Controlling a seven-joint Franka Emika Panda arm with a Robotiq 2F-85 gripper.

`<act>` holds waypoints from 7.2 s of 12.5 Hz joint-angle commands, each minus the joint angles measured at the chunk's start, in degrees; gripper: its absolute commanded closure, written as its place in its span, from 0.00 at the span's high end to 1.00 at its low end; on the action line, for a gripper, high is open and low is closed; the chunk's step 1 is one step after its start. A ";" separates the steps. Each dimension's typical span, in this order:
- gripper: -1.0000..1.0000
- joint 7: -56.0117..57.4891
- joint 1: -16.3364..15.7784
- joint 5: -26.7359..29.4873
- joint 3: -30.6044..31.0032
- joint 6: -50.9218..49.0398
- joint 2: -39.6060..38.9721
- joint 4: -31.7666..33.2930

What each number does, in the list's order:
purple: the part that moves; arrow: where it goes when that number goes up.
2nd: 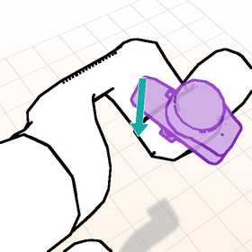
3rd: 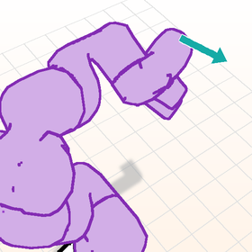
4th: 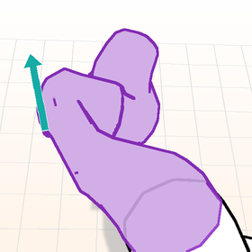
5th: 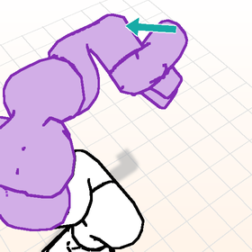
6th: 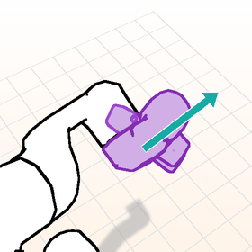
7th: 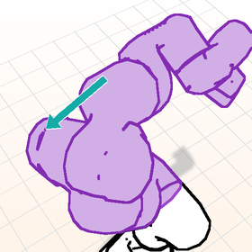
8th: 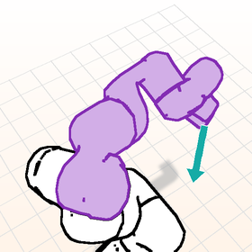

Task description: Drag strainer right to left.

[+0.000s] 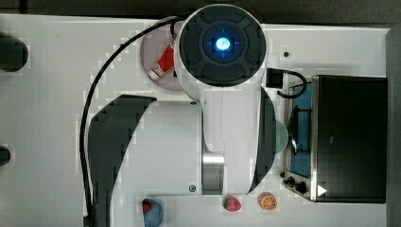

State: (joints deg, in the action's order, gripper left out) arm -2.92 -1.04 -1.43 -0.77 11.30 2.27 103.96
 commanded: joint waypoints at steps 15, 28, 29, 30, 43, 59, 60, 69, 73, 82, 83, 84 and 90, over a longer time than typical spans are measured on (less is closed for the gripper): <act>1.00 -21.50 0.01 -1.87 -4.05 29.10 8.23 36.84; 1.00 -39.43 -0.62 -1.83 -0.96 59.75 -22.30 36.81; 1.00 -39.77 -0.64 -1.74 -0.69 59.76 -22.54 36.69; 1.00 -40.51 -0.67 -1.53 -0.08 59.76 -22.49 36.68; 1.00 -56.47 -5.28 0.33 9.59 59.52 -23.27 35.65; 1.00 -73.06 -18.63 1.33 11.67 53.11 -31.28 21.69; 1.00 -74.46 -19.50 1.33 11.67 52.59 -32.07 20.45; 1.00 -82.36 -26.60 1.40 11.66 51.47 -38.61 10.09; 1.00 -83.79 -28.34 1.40 11.64 51.48 -40.75 6.97; 1.00 -60.12 -26.30 1.30 8.96 29.84 -24.79 6.86; 1.00 -55.33 -25.68 1.30 7.95 25.99 -21.46 6.87; 1.00 -51.05 -25.00 1.30 6.74 22.07 -18.10 6.90; 1.00 -31.68 -21.31 1.29 -4.80 6.58 -0.78 6.89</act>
State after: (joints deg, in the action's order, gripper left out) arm -43.53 -24.34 -0.90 -3.03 19.33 1.90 109.72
